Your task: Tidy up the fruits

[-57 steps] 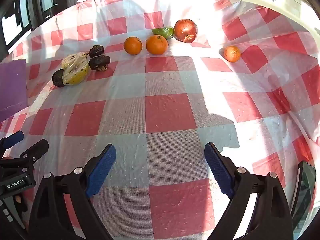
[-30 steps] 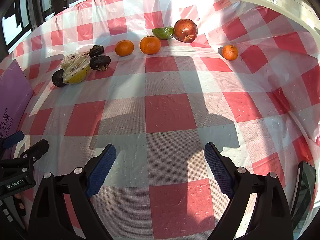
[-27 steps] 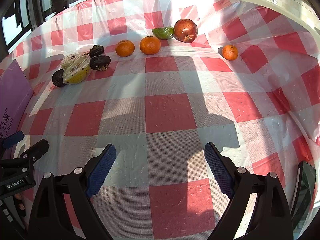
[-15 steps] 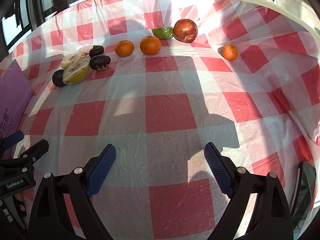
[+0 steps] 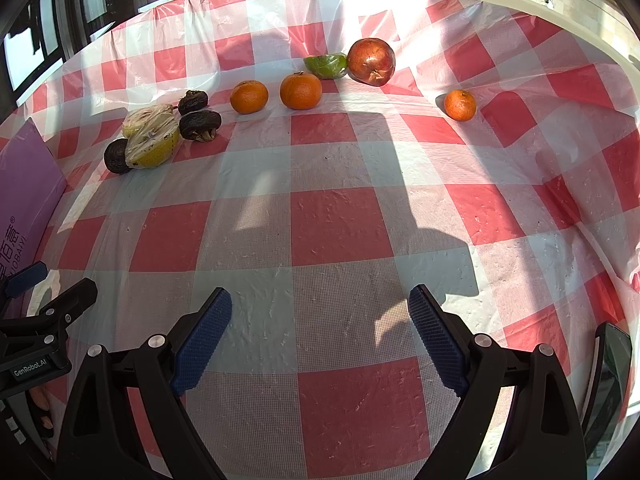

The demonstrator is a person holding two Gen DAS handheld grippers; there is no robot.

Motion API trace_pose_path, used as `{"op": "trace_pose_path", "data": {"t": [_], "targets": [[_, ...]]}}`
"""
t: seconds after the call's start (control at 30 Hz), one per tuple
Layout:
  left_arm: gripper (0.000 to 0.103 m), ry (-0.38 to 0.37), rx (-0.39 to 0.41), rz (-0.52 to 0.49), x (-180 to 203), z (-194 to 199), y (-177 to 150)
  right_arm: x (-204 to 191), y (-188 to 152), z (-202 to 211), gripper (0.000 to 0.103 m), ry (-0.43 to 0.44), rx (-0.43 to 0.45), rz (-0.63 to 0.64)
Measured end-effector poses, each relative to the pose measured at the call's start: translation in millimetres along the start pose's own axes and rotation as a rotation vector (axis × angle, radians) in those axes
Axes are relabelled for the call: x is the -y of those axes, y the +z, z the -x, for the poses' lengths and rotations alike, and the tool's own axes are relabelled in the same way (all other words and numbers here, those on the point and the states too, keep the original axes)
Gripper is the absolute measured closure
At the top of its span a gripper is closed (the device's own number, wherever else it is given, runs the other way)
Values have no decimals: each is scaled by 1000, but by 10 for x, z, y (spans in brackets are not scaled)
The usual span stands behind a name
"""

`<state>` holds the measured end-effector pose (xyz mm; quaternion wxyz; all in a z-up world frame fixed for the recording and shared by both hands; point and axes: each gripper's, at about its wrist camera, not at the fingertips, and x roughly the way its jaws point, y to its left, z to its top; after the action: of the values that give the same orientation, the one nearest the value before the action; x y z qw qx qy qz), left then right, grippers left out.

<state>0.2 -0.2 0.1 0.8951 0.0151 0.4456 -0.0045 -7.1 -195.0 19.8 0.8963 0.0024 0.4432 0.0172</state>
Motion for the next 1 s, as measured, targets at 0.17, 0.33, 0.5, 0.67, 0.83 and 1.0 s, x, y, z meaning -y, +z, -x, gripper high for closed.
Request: {"op": "trace_pose_path", "data": {"t": [0.17,0.33,0.5,0.67,0.83,1.0], "targets": [[1,0,0,0,4,-1,2,0,0,-2,16,0,0,0],[1,0,0,0,4,-1,2,2,1,-5,16,0,0,0],[1,0,0,0,-1,0,-1,-1,2,-4,16,0,0,1],[1,-3,0,-5,-2,1,-1,-31,25,-17,16,-10,-1,-9],[1,-25,-13,-31,-19,-23,43,-209,206,-144,16,39,-10,58],[1,-36,-10,-53,-41,5,-3,-621,478,-368,18,147,-13,211]]}}
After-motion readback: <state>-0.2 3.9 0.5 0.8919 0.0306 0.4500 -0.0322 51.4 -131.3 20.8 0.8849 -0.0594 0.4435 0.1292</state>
